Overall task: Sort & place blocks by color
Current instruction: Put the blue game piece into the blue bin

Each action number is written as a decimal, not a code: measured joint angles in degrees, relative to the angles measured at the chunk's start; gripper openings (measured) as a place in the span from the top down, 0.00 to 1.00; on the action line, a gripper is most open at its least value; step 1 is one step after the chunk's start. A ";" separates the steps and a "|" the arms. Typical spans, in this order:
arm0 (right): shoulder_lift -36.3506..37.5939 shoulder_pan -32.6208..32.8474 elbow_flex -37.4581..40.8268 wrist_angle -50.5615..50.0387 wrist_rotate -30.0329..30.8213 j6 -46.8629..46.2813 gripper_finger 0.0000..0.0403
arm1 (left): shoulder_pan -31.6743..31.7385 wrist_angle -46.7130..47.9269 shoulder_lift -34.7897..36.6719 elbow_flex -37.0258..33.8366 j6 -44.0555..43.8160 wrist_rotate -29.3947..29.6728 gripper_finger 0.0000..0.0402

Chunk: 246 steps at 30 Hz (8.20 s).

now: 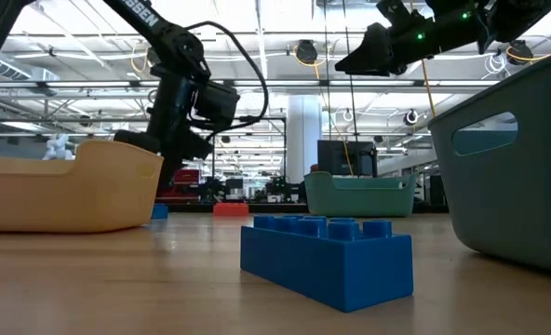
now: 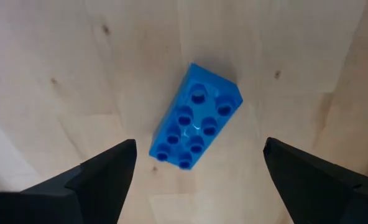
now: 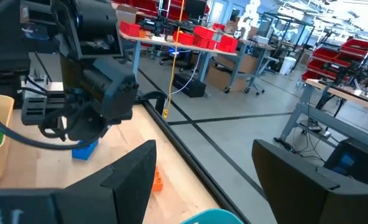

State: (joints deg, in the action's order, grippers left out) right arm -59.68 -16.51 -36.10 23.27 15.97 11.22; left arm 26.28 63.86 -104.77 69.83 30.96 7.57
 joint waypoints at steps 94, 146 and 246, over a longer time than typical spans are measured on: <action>-6.73 3.91 -0.13 6.51 -14.80 -7.54 0.36 | -14.13 -47.49 1.66 19.09 -15.26 -16.23 0.66; 1.76 17.85 0.07 -13.24 -31.36 -13.20 0.67 | -15.54 -23.38 12.02 18.63 -30.19 -2.02 0.26; -4.17 47.71 -0.02 9.90 0.72 -7.37 0.49 | -52.01 -41.02 -14.87 17.91 -14.59 -11.61 0.30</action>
State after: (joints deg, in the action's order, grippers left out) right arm -63.86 31.20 -36.12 33.17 16.69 3.86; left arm -25.73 22.84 -119.64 87.74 16.37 -4.04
